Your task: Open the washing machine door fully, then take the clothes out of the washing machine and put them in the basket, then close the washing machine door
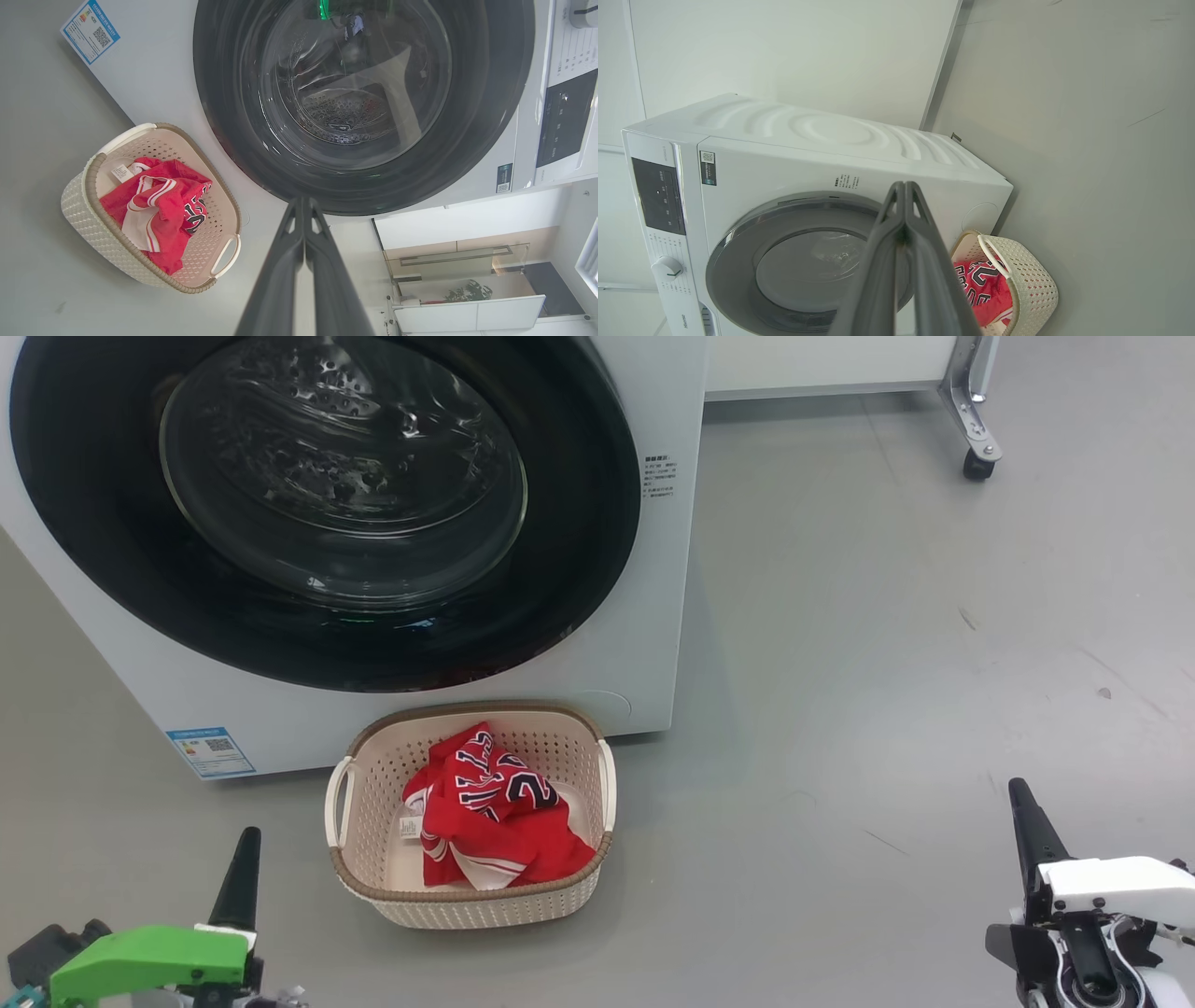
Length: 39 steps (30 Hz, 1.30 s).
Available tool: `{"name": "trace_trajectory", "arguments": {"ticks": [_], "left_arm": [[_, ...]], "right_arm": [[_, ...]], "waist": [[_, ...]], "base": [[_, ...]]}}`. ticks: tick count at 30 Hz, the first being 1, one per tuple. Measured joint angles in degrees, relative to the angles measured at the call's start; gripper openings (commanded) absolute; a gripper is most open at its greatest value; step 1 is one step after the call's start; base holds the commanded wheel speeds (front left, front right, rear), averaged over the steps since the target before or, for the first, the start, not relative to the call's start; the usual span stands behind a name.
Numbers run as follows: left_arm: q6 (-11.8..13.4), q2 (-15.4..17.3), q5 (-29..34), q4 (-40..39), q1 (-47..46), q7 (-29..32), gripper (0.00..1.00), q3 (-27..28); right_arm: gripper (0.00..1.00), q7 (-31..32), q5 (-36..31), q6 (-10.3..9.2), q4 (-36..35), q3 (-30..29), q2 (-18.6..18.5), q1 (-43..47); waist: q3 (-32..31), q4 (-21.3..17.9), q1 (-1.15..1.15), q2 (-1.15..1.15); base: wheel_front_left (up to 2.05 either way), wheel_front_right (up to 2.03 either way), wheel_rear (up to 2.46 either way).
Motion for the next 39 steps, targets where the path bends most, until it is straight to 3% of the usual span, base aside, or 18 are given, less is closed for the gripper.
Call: {"name": "trace_trajectory", "arguments": {"ticks": [13, 39], "left_arm": [[-1.8, 0.2, -9.9, 1.5, -1.4, 2.0, 0.00, 2.1], [-2.2, 0.2, -10.1, 2.3, -1.7, 2.3, 0.00, 2.6]], "right_arm": [[0.00, 2.0, 10.0, 1.01, 2.0, -1.7, -0.2, -2.1], [0.00, 2.1, 10.5, 1.42, 3.1, -2.0, -0.2, -2.8]], "waist": [[-0.6, -0.3, 0.00, 0.00], [-0.6, -0.3, 0.00, 0.00]], "base": [[0.00, 0.00, 0.00], [0.00, 0.00, 0.00]]}}
